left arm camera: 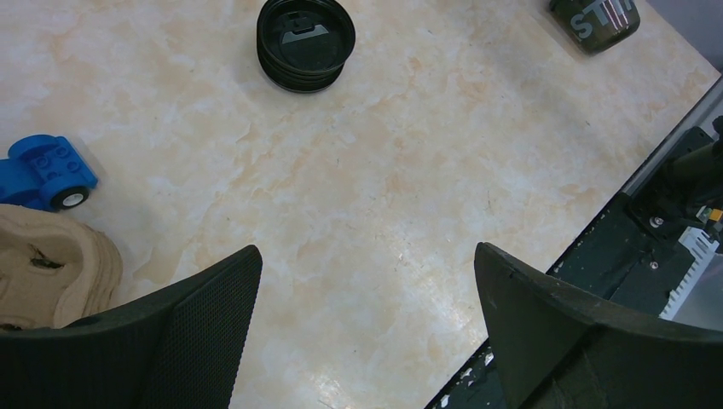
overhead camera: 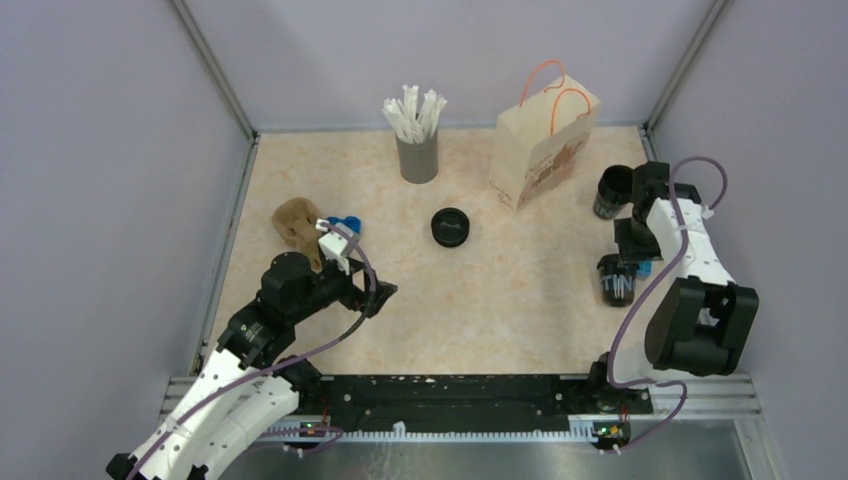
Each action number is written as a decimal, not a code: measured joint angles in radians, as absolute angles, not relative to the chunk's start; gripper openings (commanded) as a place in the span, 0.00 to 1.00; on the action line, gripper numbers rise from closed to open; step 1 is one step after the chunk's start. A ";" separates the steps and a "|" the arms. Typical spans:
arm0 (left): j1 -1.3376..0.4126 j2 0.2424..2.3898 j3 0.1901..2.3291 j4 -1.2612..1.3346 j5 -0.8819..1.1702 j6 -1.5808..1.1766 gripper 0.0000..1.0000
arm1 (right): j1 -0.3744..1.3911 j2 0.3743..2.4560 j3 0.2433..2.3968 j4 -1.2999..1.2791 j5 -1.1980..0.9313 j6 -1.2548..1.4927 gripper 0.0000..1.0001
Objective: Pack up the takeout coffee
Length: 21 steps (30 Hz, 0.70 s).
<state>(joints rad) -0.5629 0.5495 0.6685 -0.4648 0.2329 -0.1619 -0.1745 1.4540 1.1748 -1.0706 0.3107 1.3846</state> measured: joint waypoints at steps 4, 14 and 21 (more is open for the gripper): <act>-0.563 0.549 0.669 -0.465 0.226 -0.162 0.99 | -0.195 1.459 1.174 -1.071 0.307 1.392 0.51; -0.563 0.545 0.669 -0.465 0.214 -0.162 0.99 | -0.217 1.533 1.177 -1.087 0.283 1.399 0.39; -0.563 0.538 0.669 -0.466 0.200 -0.162 0.99 | -0.219 1.550 1.193 -1.100 0.261 1.394 0.24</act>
<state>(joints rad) -0.5629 0.5381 0.6685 -0.4656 0.2001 -0.1623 -0.2188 1.5497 1.1927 -1.1000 0.2611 1.3941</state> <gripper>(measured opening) 0.987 0.304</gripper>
